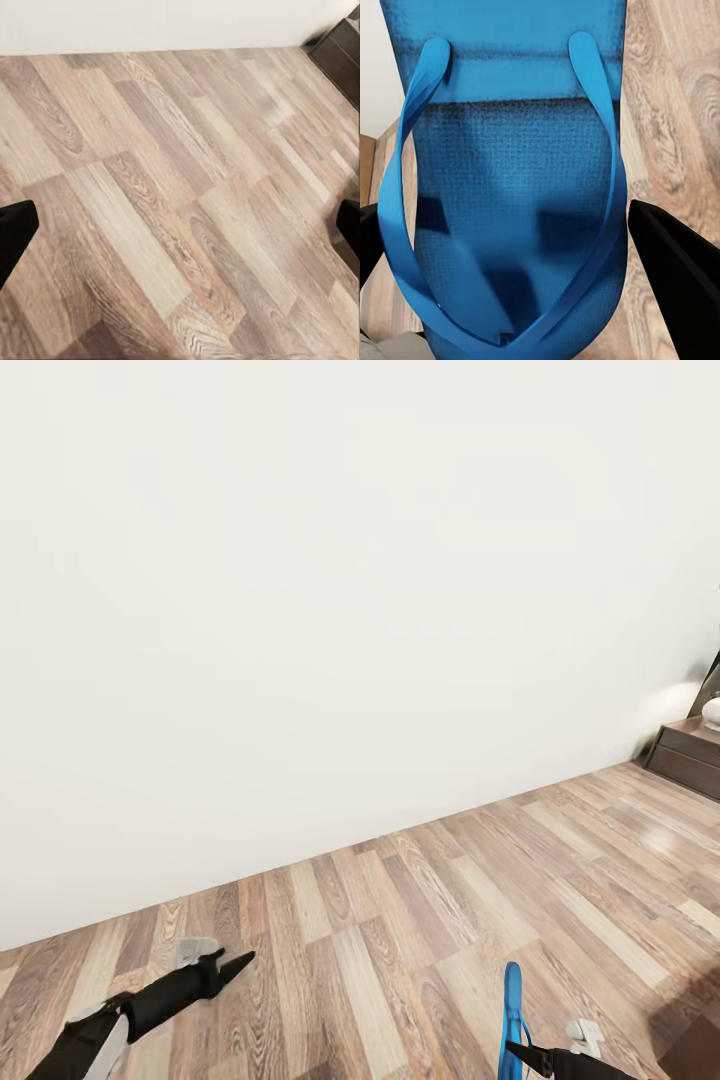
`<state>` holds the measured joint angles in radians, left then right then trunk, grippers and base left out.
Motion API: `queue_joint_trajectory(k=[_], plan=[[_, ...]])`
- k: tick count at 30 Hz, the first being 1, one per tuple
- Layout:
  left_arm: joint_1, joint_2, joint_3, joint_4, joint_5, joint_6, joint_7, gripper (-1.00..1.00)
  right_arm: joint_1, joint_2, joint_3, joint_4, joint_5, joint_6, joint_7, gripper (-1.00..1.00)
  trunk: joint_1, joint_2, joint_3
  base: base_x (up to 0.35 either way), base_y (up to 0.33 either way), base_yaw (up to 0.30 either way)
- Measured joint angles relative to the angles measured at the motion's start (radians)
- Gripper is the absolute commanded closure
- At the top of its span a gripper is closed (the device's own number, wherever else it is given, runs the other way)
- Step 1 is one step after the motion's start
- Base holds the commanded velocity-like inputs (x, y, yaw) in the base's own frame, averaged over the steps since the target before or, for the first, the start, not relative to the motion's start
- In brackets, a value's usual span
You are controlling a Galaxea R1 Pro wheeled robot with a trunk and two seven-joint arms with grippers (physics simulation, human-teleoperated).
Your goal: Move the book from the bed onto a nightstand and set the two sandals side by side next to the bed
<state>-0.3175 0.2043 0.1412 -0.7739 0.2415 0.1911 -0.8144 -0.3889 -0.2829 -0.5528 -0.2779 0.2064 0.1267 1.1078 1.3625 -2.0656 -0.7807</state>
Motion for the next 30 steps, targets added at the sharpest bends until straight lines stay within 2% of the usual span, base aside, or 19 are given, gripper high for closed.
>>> queue_joint_trajectory(k=[3, 5, 9, 19, 20, 22, 23, 24, 25, 27, 28, 30], plan=[[-0.001, 0.011, 0.001, -0.126, -0.086, 0.114, 0.016, -1.0, 0.0, 0.0, 0.0, 0.0, 0.0, 0.0, 0.0, 1.0, 0.0, 0.0, 0.0, 0.0, 0.0, 0.0], [-0.001, 0.012, 0.003, -0.163, -0.111, 0.148, 0.02, -1.0, 0.0, 0.0, 0.0, 0.0, 0.0, 0.0, 0.0, 1.0, 0.0, 0.0, 0.0, 0.0, 0.0, 0.0], [-0.001, 0.012, 0.005, -0.184, -0.125, 0.166, 0.026, -1.0, 0.0, 0.0, 0.0, 0.0, 0.0, 0.0, 0.0, 1.0, 0.0, 0.0, 0.0, 0.0, 0.0, 0.0], [-0.001, 0.015, 0.002, -0.187, -0.133, 0.168, 0.029, -1.0, 0.0, 0.0, 0.0, 0.0, 0.0, 0.0, 0.0, 1.0, 0.0, 0.0, 0.0, 0.0, 0.0, 0.0], [-0.001, 0.016, 0.001, -0.187, -0.139, 0.168, 0.029, -1.0, 0.0, 0.0, 0.0, -0.001, 0.0, 0.0, 0.0, 1.0, 0.0, 0.0, 0.0, 0.0, 0.0, 0.0], [-0.001, 0.016, 0.0, -0.187, -0.177, 0.167, 0.03, -1.0, 0.0, 0.0, 0.0, 0.0, 0.0, -0.001, 0.0, 1.0, 0.0, 0.0, 0.0, 0.0, 0.0, 0.0], [-0.001, 0.012, 0.0, -0.185, -0.295, 0.172, 0.074, -1.0, 0.0, 0.0, 0.0, 0.0, 0.0, 0.0, 0.0, 1.0, 0.0, 0.0, 0.0, 0.0, 0.0, 0.0], [-0.001, 0.012, -0.001, -0.186, -0.31, 0.173, 0.083, -1.0, 0.0, 0.0, 0.0, 0.0, 0.0, 0.0, 0.0, 1.0, 0.0, 0.0, 0.0, 0.0, 0.0, 0.0], [-0.002, 0.003, -0.019, -0.198, -0.406, 0.176, 0.1, -1.0, 0.0, 0.0, 0.0, 0.0, 0.0, 0.0, 0.0, 1.0, 0.0, 0.0, 0.0, 0.0, 0.0, 0.0], [-0.009, -0.018, -0.072, -0.229, -0.636, 0.186, 0.105, -1.0, 0.0, 0.0, 0.0, 0.0, 0.0, -0.001, 0.0, 1.0, 0.0, 0.0, 0.0, 0.0, 0.0, 0.0], [-0.018, -0.029, -0.087, -0.24, -0.726, 0.196, 0.1, -1.0, 0.0, 0.0, 0.0, 0.0, 0.0, -0.001, 0.0, 1.0, 0.0, 0.0, 0.0, 0.0, 0.0, 0.0], [-0.028, -0.041, -0.097, -0.248, -0.797, 0.209, 0.087, -1.0, 0.0, 0.0, 0.0, 0.0, 0.0, -0.001, 0.0, 1.0, 0.0, 0.0, 0.0, 0.0, 0.0, 0.0]])
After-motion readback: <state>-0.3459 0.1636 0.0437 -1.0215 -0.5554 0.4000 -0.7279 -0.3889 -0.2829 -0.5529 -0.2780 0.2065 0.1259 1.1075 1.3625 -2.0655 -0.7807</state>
